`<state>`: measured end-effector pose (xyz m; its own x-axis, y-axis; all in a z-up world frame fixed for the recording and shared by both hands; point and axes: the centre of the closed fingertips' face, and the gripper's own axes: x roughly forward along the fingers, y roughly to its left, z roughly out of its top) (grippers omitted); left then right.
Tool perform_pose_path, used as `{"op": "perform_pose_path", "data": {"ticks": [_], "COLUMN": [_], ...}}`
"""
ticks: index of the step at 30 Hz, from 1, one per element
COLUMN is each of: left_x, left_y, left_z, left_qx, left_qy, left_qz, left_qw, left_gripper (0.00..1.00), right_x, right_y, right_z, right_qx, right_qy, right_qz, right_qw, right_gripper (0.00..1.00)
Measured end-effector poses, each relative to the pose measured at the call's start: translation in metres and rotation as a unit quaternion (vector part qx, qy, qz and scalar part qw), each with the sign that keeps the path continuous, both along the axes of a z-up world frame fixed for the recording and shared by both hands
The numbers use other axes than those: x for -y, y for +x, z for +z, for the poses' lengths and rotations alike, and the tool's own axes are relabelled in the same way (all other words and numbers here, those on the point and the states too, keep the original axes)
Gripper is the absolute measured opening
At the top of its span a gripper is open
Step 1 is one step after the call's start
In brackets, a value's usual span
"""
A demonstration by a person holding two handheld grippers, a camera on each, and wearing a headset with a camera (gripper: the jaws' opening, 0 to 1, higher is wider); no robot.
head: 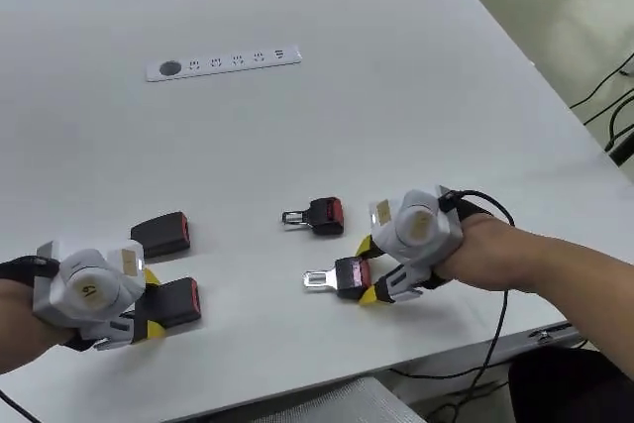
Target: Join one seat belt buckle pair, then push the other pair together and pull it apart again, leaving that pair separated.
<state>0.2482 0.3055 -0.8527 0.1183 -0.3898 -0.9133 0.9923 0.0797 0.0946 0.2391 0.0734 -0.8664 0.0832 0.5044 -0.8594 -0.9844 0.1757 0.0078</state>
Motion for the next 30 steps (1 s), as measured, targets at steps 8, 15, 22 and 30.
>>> {"op": "perform_pose_path", "data": {"ticks": [8, 15, 22, 30], "left_x": [-0.0018, -0.0028, -0.002, -0.0012], "left_y": [0.0013, 0.0024, 0.0024, 0.0023], "left_z": [-0.0005, -0.0016, -0.0016, -0.0019], "left_qx": [-0.001, -0.003, -0.006, -0.006], "left_qy": [-0.002, -0.005, -0.009, -0.006], "left_qz": [0.004, 0.003, 0.007, -0.004], "left_qw": [1.0, 1.0, 0.9999, 1.0], "left_gripper": [0.34, 0.33, 0.33, 0.33], "right_x": [-0.0033, -0.0048, -0.0051, -0.005], "right_y": [0.0038, 0.0029, 0.0025, 0.0029], "right_z": [0.001, 0.001, 0.0012, 0.0005], "right_qx": [-0.004, -0.001, 0.014, 0.014], "right_qy": [0.005, 0.002, -0.01, -0.012], "right_qz": [-0.007, 0.01, 0.048, 0.049], "right_qw": [1.0, 0.9999, 0.9987, 0.9986], "right_gripper": [0.37, 0.36, 0.35, 0.35]}}
